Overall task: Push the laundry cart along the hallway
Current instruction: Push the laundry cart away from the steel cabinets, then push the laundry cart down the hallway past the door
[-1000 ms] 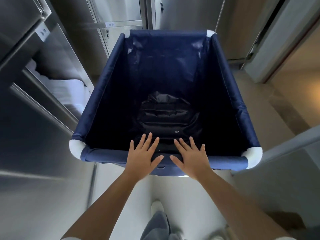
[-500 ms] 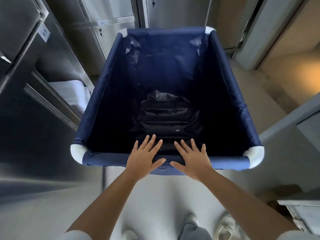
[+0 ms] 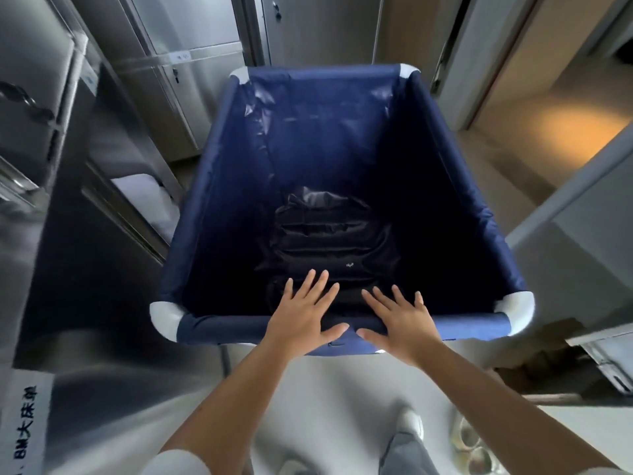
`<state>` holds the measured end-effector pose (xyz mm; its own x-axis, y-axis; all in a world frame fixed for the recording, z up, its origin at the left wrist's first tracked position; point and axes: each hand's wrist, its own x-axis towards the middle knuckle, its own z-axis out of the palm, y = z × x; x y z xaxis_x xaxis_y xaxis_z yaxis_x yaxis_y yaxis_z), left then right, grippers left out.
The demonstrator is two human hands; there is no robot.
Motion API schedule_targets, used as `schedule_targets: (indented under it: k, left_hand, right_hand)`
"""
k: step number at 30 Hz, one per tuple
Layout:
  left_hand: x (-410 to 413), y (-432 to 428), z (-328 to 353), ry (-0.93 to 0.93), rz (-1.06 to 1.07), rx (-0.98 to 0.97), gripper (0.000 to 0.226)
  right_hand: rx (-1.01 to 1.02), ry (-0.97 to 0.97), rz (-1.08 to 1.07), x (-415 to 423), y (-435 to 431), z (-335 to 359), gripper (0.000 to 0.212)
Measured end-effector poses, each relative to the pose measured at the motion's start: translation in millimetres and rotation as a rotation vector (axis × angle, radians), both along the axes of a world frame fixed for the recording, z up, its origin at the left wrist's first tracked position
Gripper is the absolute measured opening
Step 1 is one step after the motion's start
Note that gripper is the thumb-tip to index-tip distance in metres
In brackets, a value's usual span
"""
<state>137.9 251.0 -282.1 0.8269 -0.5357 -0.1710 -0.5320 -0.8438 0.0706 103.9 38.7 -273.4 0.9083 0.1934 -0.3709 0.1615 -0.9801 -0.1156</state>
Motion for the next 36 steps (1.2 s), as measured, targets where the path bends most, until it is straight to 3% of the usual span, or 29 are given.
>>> schedule_targets:
  k: [17,36]
  left_hand:
    - [18.9,30.0,-4.0,-0.046,-0.054,-0.016,0.081]
    - [155.6,22.6,4.7,-0.063,-0.090,0.013,0.073]
  right_hand:
    - [-0.026,-0.023,-0.082,10.3,34.1,0.0,0.079]
    - [-0.011,-0.052,-0.082,146.4,27.8,-2.1,0.080]
